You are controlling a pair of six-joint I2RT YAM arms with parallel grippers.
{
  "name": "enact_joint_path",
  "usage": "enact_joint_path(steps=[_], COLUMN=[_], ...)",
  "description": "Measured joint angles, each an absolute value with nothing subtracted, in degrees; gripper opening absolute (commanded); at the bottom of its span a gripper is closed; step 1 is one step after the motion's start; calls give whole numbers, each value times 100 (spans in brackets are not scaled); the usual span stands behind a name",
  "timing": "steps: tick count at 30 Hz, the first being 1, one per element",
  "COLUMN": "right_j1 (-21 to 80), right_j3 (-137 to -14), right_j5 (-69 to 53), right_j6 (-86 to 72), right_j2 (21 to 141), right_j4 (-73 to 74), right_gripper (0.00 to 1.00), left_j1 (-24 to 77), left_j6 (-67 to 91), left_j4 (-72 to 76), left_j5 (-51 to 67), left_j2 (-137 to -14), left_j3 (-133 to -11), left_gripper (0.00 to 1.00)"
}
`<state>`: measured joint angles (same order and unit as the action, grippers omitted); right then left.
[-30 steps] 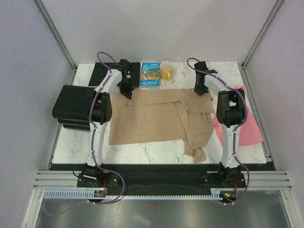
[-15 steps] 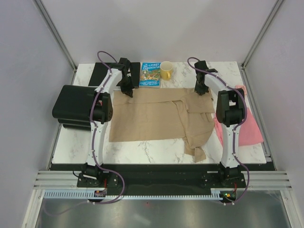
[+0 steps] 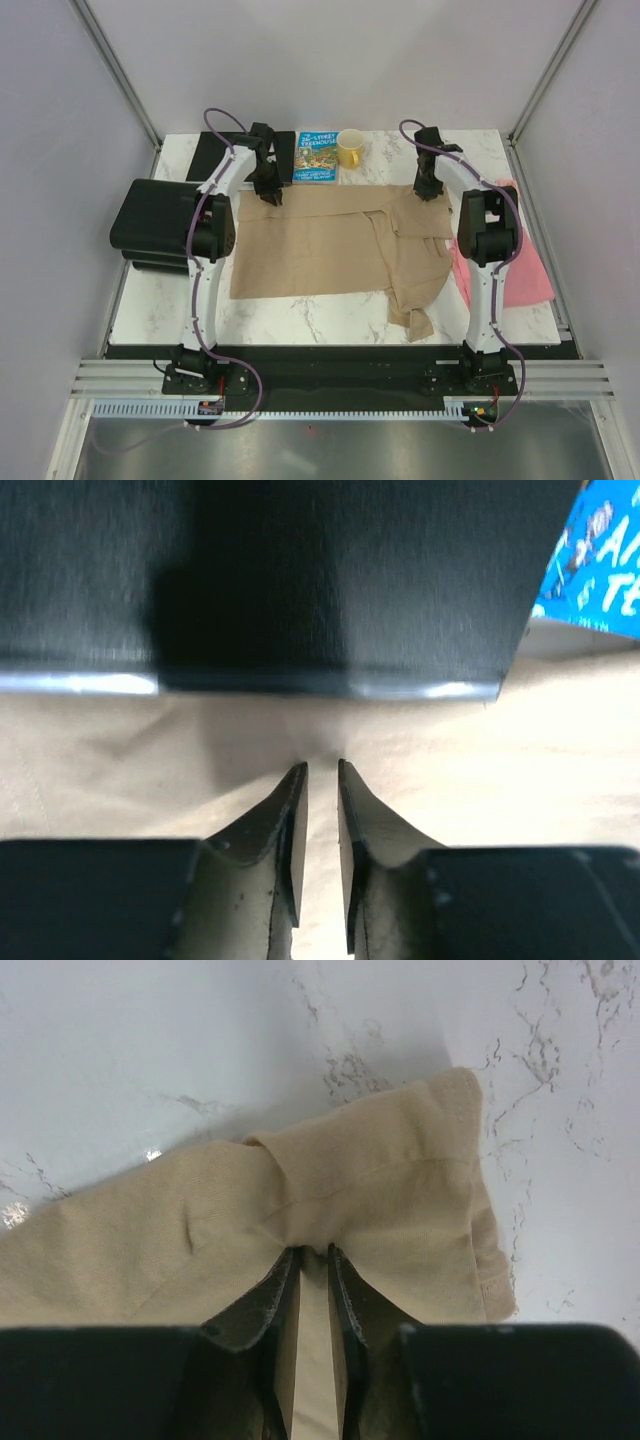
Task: Fold and stack the t-shirts
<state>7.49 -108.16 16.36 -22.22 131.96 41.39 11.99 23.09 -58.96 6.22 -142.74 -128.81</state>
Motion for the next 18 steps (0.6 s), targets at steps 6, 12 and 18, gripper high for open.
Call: enact_joint_path(steps=[6,12,18], right_j1=[718,698,805], right_j3=[-10595,-9852,-7802], right_j5=[1533,1118,585], right_j6=[-2158,-2158,-2167], right_j2=[12722,11295,9426], right_j4=[4086,3787,3653], right_gripper=[32,35,38], left_j1=[1199,1291,1535], left_j6=[2311,2314,2329], left_j4=[-5815,-5579,-5260], left_j5=[585,451,475], left_j2=[-13684,-12296,-10665], left_j3=[-12497,-11550,-9496], left_gripper=[28,30,31])
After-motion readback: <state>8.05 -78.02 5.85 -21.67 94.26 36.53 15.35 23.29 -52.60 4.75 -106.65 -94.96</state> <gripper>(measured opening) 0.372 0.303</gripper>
